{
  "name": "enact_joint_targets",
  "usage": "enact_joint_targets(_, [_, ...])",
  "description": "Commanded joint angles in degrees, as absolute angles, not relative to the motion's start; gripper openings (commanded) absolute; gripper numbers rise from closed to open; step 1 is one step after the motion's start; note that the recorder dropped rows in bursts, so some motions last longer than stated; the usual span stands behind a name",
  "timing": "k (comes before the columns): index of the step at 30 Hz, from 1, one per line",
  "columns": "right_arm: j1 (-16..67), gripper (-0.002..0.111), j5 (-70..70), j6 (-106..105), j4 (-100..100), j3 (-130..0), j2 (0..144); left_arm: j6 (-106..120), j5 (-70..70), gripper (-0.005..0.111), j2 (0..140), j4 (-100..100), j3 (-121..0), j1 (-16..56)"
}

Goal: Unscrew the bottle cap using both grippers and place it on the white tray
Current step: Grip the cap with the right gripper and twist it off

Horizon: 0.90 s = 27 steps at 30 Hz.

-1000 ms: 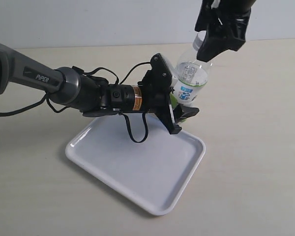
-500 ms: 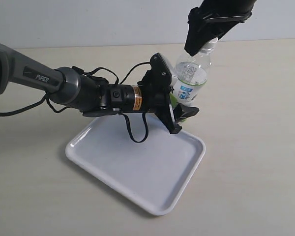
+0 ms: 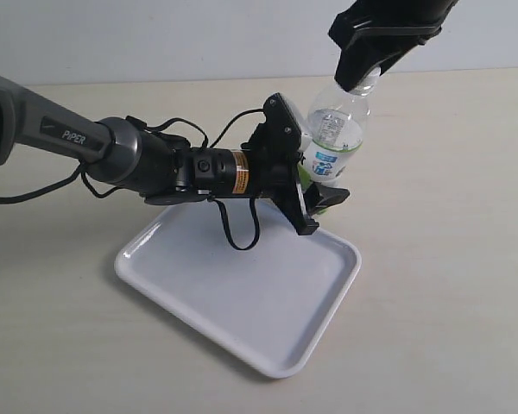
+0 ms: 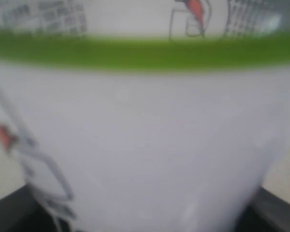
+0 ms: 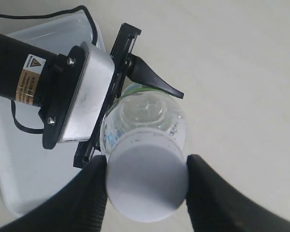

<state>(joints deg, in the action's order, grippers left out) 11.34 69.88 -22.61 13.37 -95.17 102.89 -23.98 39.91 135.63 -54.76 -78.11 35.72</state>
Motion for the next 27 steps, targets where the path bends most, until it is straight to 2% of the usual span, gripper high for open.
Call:
enact_joint_targets(1, [11.4,0.000,70.0,-26.3,13.3,-95.4,102.6,-24.4,37.9,0.000,135.4,-54.9,-78.0,36.0])
enact_joint_targets(8, [11.4,0.000,70.0,-46.5,12.9,-95.4,102.6,-25.8,37.9,0.000,135.4,-54.9,-78.0,36.0])
enact_joint_targets(22, [11.4,0.000,70.0,-117.6,15.5,-95.4,102.6,-26.2,38.0,0.000,135.7,-54.9,-78.0,36.0])
enact_joint_targets(27, [11.4,0.000,66.8,-121.3,14.8,-95.4,102.6,-26.2,38.0,0.000,135.7,-54.9,-78.0,36.0])
